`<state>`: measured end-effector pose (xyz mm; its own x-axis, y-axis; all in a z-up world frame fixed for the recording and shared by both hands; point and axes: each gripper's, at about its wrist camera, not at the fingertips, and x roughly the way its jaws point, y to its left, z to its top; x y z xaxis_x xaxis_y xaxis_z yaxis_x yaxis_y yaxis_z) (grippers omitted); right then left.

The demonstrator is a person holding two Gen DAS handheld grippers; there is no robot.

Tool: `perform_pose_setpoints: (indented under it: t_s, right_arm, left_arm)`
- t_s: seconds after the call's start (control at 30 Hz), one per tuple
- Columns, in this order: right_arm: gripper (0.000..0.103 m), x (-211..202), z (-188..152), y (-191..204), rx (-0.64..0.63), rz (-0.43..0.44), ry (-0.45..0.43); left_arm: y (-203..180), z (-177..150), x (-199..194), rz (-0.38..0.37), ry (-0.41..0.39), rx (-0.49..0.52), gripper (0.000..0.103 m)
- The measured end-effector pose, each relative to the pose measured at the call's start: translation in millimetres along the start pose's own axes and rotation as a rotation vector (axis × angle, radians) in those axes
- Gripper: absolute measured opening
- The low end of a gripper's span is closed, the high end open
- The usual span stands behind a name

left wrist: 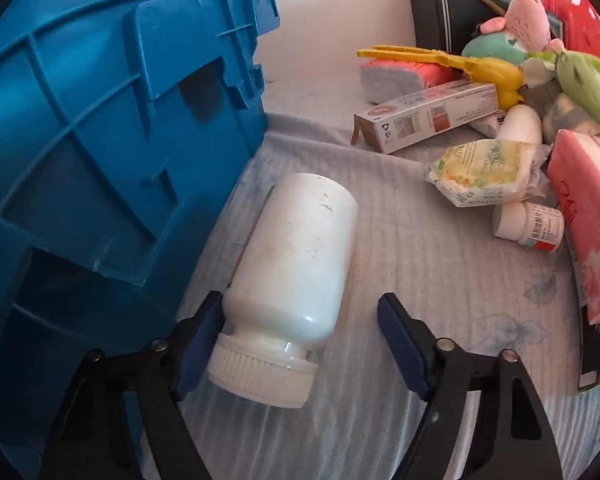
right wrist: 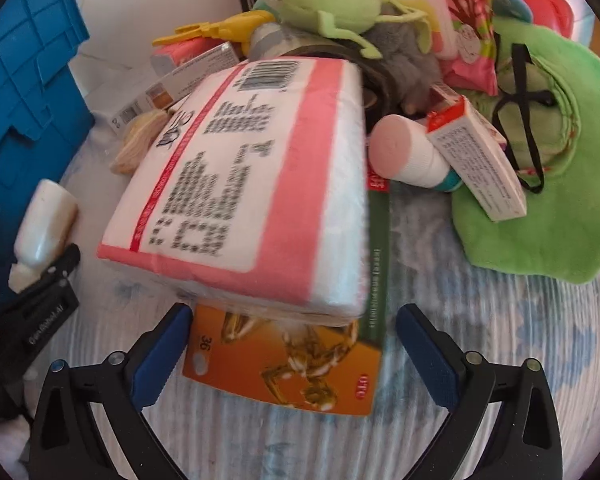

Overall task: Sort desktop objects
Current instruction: 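Grasp the white pill bottle with the left tool while the right tool grasps the orange medicine box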

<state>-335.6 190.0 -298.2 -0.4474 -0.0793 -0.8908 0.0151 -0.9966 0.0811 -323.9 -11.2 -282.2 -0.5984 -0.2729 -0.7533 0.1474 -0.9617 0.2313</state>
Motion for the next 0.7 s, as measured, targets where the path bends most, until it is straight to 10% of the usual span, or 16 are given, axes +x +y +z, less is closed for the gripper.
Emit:
perform_pose_setpoints:
  t_s: [0.13, 0.7]
  right_arm:
    - [0.1, 0.1, -6.4, 9.1, -0.046, -0.05, -0.016]
    - [0.087, -47.4, -68.4, -74.0, 0.021, -0.098, 0.021]
  left_arm:
    - [-13.6, -4.8, -5.9, -0.019, -0.022, 0.056, 0.052]
    - [-42.7, -47.6, -60.5, -0.179, 0.067, 0.073, 0.052]
